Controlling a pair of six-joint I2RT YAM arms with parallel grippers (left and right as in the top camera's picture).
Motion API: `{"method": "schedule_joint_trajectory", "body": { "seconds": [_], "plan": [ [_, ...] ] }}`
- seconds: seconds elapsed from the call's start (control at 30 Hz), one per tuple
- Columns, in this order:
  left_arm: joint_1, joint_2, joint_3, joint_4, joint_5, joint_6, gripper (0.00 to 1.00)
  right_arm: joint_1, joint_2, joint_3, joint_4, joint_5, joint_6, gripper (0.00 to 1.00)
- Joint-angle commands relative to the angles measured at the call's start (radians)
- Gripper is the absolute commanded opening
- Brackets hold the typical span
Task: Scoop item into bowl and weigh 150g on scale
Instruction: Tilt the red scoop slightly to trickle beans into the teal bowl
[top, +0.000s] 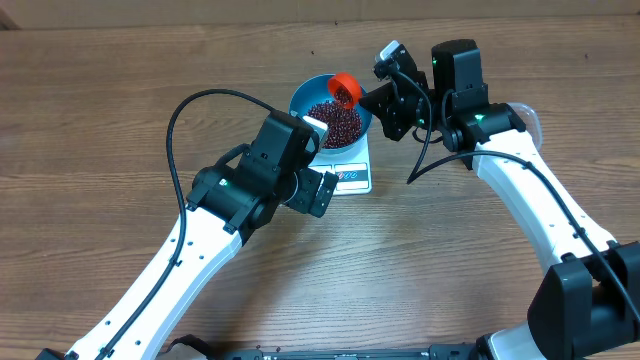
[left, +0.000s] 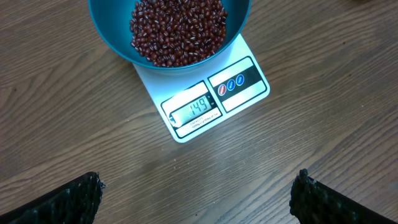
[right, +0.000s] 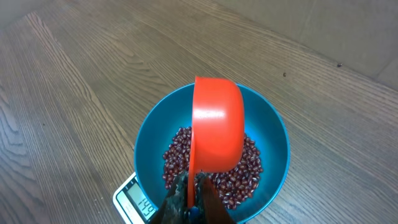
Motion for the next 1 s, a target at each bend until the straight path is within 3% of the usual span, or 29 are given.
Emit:
{"method": "schedule_joint_trajectory", "body": {
  "seconds": [0.0,0.97],
  "plan": [
    [-0.002,0.008,0.012,0.000,0.004,0.022,1.00,0.006,-0.028,0.006,0.011,0.000,-0.002,0.04],
    [-0.002,0.008,0.012,0.000,0.004,0.022,1.00,0.001,-0.028,0.005,-0.024,0.026,-0.005,0.04]
  ]
}}
